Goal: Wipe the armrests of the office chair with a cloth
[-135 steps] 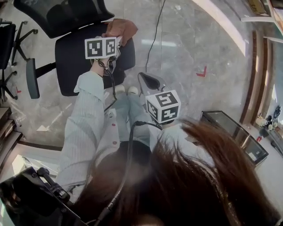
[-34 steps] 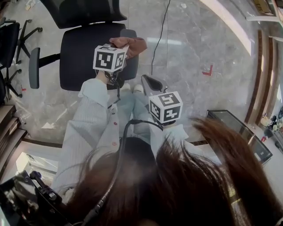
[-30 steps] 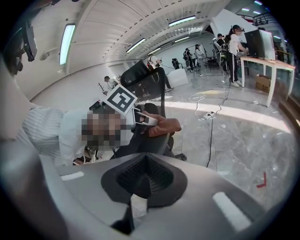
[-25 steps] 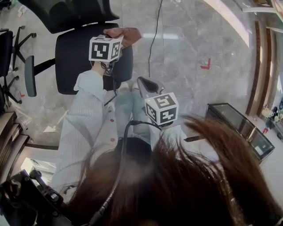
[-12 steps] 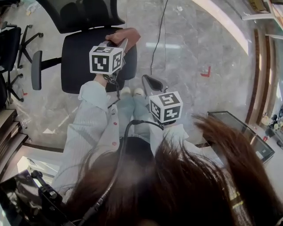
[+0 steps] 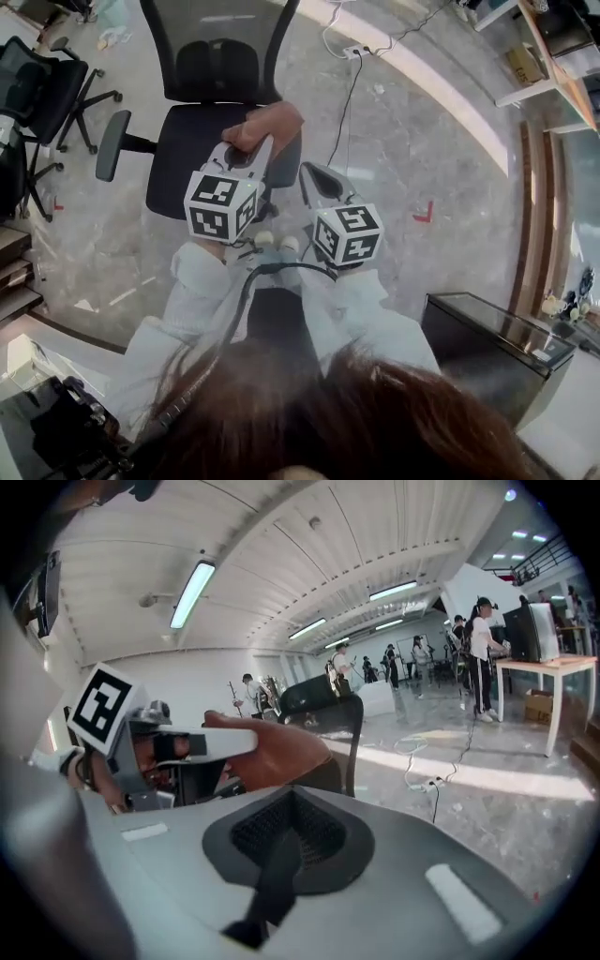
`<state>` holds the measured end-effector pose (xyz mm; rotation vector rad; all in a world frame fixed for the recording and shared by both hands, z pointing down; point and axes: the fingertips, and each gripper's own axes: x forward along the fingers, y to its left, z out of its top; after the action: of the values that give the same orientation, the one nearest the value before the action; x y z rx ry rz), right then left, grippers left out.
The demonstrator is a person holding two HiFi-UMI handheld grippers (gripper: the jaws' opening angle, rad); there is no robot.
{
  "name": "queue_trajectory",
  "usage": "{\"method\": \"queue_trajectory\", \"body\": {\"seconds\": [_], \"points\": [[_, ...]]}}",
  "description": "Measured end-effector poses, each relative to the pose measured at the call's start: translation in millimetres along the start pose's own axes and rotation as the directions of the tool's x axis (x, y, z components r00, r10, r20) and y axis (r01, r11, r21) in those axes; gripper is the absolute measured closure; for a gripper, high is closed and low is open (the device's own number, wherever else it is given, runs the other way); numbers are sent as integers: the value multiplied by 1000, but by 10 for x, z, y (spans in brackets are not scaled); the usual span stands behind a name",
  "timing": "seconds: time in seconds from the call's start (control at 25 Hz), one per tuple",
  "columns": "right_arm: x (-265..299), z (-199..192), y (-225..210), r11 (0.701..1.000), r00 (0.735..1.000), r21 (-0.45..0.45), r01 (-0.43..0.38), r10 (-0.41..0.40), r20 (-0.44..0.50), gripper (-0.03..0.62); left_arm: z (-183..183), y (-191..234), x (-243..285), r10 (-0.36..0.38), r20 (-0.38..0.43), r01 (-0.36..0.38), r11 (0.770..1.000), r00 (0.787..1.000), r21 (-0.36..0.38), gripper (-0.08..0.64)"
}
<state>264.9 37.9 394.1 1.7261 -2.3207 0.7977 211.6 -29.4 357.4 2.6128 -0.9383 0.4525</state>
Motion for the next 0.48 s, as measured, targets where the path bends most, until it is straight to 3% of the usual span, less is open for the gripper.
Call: {"method": "queue_trajectory", "body": {"seconds": [0.24, 0.48], "points": [[-343, 648, 465, 993, 991, -114, -39, 53, 124, 591, 275, -294, -597, -19, 86, 14, 998, 996, 58, 525], [-586, 830, 715, 987, 983, -156, -47, 74, 168, 591, 313, -426, -841, -46, 115, 39, 998, 992, 58, 525]]}}
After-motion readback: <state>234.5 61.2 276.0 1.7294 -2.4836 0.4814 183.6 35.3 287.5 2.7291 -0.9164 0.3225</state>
